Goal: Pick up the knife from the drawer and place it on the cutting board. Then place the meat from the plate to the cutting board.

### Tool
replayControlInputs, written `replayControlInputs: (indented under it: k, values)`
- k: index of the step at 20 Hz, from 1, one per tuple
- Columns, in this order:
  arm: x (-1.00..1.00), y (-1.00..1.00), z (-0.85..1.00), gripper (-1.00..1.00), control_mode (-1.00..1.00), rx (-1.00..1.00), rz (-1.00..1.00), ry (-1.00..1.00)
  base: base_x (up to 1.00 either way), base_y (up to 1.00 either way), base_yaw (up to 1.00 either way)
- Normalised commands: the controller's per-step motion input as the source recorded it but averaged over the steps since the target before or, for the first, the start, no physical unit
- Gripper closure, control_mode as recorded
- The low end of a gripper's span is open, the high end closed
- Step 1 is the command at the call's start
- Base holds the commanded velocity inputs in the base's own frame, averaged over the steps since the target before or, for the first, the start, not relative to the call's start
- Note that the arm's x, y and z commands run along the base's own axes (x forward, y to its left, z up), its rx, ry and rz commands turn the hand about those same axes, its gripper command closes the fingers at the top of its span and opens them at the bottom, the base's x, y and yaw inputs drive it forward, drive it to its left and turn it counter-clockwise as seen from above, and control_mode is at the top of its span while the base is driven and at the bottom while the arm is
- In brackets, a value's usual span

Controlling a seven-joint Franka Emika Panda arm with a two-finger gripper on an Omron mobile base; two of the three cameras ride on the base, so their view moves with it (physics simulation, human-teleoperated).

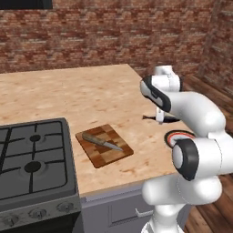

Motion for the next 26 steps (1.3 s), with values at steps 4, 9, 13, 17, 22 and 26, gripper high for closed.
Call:
replayControlInputs:
  k: [4, 9, 13, 17, 22, 26]
  values:
    - [0.00, 0.53, 0.00, 1.00, -1.00, 0.08, 0.15, 0.00, 0.00, 0.00, 0.00]
    - [0.01, 0.57, 0.00, 1.00, -1.00, 0.04, 0.15, 0.00, 0.00, 0.00, 0.00]
    - [0.08, 0.64, 0.00, 1.00, -1.00, 0.00, 0.13, 0.00, 0.00, 0.00, 0.00]
    - [0.19, 0.60, -0.12, 1.00, -1.00, 0.00, 0.12, 0.00, 0.00, 0.00, 0.00]
    - [0.27, 0.43, -0.22, 1.00, -1.00, 0.00, 0.14, 0.00, 0.00, 0.00, 0.00]
    - [0.19, 0.41, -0.20, 1.00, -1.00, 0.00, 0.14, 0.00, 0.00, 0.00, 0.00]
